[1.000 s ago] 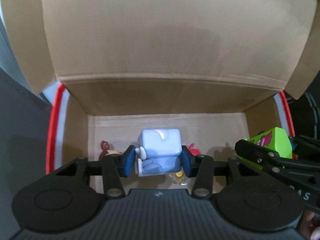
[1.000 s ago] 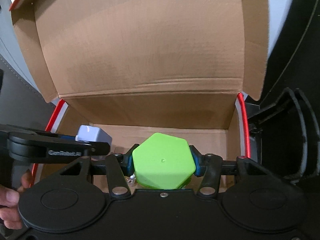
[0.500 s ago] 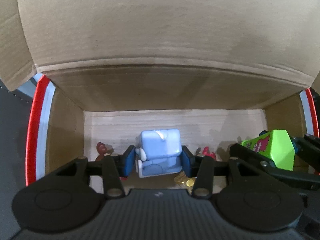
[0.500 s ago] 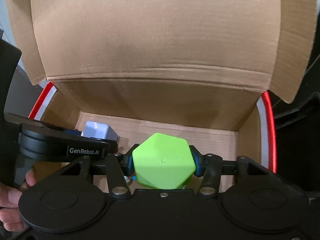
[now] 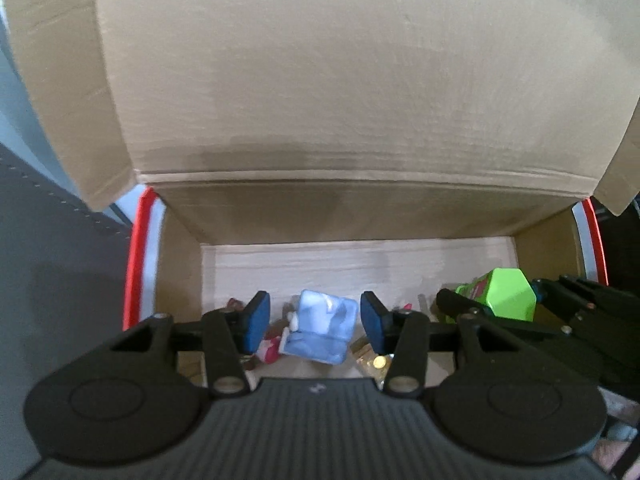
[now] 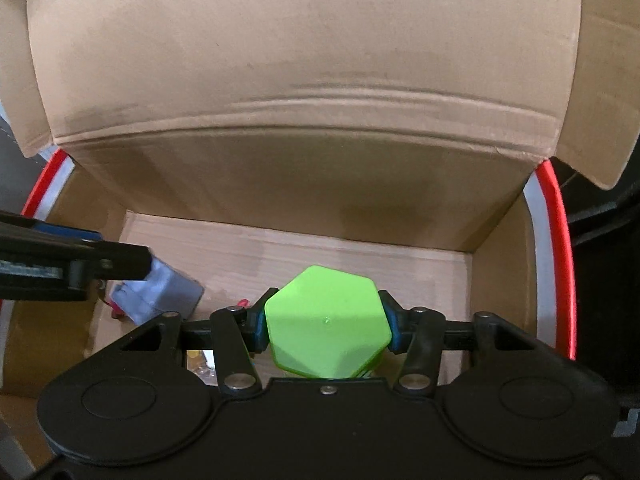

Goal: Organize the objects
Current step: 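Lower and open the left tool to drop the cube while the right tool releases the cup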

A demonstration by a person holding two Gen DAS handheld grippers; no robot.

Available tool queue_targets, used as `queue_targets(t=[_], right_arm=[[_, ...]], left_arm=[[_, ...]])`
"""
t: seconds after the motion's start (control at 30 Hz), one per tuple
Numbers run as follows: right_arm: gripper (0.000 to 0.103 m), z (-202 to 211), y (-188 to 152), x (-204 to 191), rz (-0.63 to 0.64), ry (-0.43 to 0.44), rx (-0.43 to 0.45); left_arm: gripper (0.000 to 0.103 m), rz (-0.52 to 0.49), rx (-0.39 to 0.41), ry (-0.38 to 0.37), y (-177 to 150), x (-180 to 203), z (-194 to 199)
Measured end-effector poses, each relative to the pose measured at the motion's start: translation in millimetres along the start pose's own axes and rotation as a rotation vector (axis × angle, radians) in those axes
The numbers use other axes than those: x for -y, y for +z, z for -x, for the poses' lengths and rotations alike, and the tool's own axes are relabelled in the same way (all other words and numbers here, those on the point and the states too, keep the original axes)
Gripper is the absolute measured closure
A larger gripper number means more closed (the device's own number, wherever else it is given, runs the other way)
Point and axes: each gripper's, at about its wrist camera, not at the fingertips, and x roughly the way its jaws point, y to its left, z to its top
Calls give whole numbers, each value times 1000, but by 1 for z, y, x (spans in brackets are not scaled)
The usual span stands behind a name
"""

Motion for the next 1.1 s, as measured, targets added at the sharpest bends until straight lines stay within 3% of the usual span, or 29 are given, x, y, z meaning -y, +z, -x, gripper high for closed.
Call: queue_targets(t=[0.4, 0.6, 0.93, 1.1], right_arm=[[43, 6, 1, -7, 40, -44, 9], [35, 35, 7, -7, 17, -2, 58], [17, 89, 14, -8, 3, 73, 149], [13, 113, 12, -5, -19, 90, 190]], left_arm=[[45, -4, 22, 21, -1, -13, 36], [37, 20, 31, 24, -1, -20, 54], [25, -16, 74, 5, -6, -16, 92], [21, -41, 99, 11, -13, -15, 113]])
